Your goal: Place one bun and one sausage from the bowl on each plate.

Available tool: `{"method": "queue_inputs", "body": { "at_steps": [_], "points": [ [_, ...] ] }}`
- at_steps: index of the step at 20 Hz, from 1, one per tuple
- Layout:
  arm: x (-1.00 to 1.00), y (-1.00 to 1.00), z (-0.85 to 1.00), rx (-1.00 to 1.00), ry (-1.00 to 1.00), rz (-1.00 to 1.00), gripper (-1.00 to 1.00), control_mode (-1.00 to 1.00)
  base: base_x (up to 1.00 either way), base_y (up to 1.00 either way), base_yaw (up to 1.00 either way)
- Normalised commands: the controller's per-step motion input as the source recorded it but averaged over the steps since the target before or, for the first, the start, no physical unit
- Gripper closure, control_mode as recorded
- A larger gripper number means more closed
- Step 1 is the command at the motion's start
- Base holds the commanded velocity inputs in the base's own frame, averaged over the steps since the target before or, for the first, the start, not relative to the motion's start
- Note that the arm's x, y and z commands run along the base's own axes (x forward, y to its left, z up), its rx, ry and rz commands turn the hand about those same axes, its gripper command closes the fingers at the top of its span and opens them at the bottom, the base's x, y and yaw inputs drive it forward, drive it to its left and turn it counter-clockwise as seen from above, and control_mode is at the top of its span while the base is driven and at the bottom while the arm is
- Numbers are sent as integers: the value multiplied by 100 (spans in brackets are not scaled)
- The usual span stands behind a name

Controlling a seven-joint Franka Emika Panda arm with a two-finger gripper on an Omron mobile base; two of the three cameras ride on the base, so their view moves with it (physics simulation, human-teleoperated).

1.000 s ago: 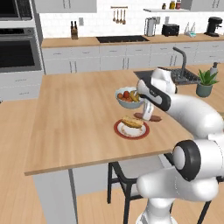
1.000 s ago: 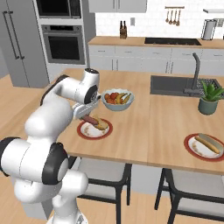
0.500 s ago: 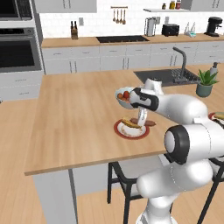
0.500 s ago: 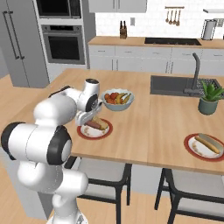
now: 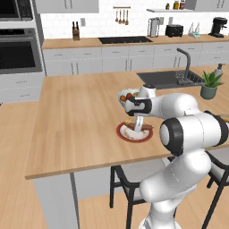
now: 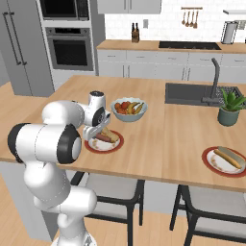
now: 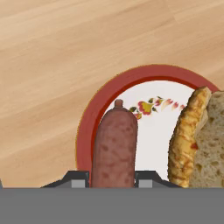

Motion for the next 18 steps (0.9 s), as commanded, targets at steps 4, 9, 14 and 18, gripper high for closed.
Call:
{"method": "queue_inputs", "body": {
  "at_steps": [4, 9, 14, 18],
  "points": [
    [35, 3, -9, 0, 1, 0, 100, -100, 0, 0, 0],
    [27, 9, -16, -2, 0, 0, 100, -100, 0, 0, 0],
    [11, 10, -43, -10, -1, 0, 100, -100, 0, 0, 0],
    [4, 1, -27, -7, 0, 0, 100, -100, 0, 0, 0]
  ]
}}
